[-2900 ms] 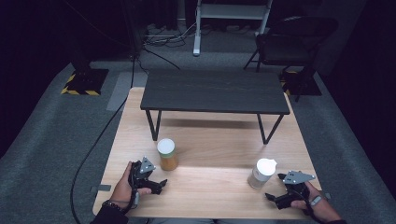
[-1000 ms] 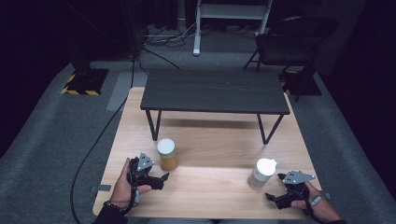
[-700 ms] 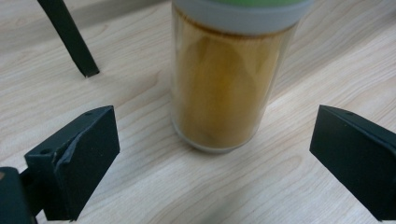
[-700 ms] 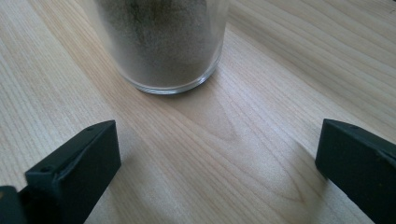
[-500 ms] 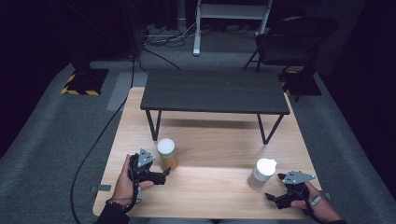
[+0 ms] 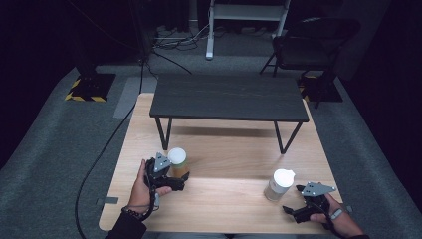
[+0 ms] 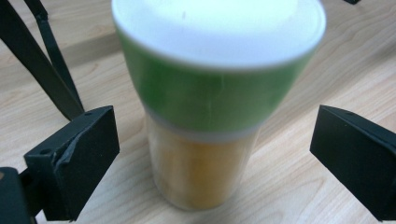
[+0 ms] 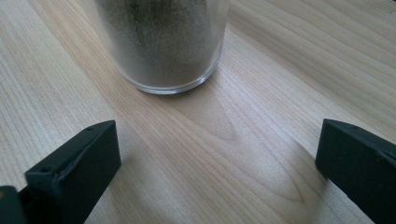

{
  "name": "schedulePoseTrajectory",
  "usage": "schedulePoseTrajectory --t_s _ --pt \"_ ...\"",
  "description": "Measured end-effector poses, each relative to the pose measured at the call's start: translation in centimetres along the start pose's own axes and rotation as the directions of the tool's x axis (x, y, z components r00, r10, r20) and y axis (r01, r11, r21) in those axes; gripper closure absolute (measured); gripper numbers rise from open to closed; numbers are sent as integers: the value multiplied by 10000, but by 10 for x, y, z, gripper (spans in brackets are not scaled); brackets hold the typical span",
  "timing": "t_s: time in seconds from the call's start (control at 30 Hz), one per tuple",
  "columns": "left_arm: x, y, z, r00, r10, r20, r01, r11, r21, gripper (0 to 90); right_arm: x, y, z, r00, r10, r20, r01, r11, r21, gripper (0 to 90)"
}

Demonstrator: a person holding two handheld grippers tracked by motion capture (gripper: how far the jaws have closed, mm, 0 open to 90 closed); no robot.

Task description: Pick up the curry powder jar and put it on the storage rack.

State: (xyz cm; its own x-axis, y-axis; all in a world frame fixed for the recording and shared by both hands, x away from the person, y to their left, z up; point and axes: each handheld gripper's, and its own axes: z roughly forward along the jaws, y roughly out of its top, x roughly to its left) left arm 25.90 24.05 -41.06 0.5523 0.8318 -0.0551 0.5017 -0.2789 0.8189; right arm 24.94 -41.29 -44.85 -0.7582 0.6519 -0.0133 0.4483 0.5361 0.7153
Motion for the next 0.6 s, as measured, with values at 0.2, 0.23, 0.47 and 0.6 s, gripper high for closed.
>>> schedulePoseTrajectory --t_s 0.2,0.23,0.47,0.6 --pt "-2 3 5 10000 -65 -13 65 9999 -77 12 0 0 0 10000 0 0 0 10000 1 0" --pt "-3 2 6 9998 -192 -46 191 9997 -144 13 0 0 0 10000 1 0 -1 10000 1 0" --pt "-3 1 9 9991 -417 -25 416 9987 -299 26 0 0 0 10000 -6 -10 6 10000 -2 0" --pt "-4 -3 11 9985 -543 -43 537 9954 -796 140 0 0 0 10000 -1 -8 1 10000 -1 0"
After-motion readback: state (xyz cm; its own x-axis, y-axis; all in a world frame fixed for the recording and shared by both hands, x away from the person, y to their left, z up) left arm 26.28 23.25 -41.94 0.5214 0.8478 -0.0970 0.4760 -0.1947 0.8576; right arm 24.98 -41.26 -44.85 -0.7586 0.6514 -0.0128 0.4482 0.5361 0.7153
